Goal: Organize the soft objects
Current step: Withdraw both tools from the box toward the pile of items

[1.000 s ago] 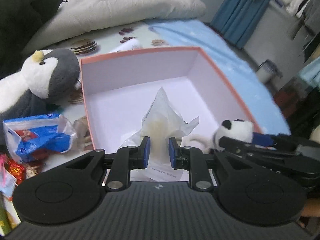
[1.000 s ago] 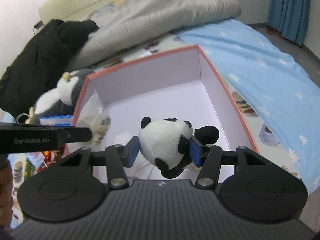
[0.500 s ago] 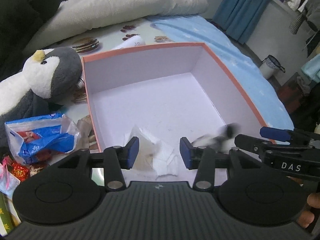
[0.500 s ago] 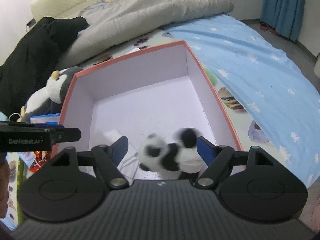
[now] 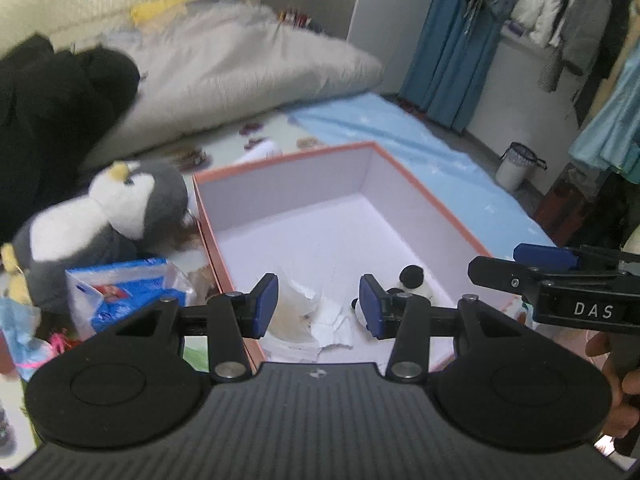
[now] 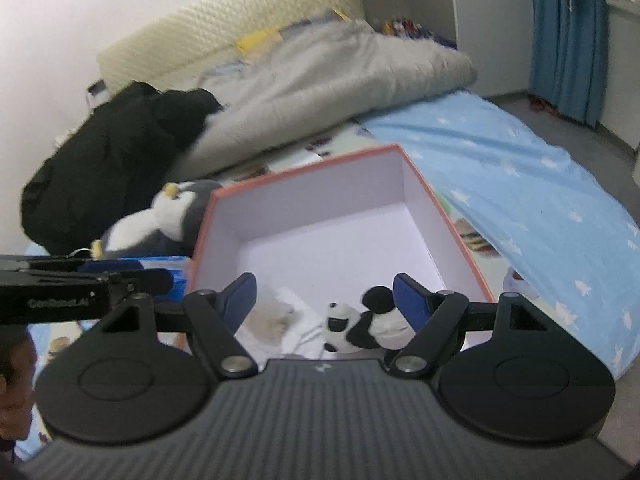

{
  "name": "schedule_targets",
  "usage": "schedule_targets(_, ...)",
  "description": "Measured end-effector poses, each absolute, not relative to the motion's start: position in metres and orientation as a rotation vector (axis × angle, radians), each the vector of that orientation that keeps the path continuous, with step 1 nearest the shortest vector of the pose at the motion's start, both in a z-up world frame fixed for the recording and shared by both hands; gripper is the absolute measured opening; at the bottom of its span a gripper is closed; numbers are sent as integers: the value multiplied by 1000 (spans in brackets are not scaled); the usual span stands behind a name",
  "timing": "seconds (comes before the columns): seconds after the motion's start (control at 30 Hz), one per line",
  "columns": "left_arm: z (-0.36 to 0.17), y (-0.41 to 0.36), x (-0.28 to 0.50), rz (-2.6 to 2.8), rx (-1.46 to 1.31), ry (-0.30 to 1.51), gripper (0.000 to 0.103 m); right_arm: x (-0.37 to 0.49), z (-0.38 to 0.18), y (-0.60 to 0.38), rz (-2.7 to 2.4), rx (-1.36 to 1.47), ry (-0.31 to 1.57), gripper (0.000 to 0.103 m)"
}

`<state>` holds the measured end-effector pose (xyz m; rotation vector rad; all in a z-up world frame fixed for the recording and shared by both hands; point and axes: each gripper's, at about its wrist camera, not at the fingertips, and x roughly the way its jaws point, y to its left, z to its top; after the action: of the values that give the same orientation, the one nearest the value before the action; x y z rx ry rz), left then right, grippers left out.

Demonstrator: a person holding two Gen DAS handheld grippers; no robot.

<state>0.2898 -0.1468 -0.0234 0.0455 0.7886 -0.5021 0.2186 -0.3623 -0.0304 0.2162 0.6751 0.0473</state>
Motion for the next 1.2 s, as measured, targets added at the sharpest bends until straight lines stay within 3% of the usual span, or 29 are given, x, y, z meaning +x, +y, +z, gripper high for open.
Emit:
schedule_targets(0.27, 2, -115, 226, -498, 36, 685, 51, 165, -7, -339, 99, 175, 563, 77)
schedule_targets(0.47, -10, -95, 176, -446, -24, 663, 51, 131, -14, -319, 124, 144, 507, 77)
schedule_targets(1.2, -28, -27, 65, -313, -59, 663, 51, 48, -25, -275, 221, 157, 520, 77)
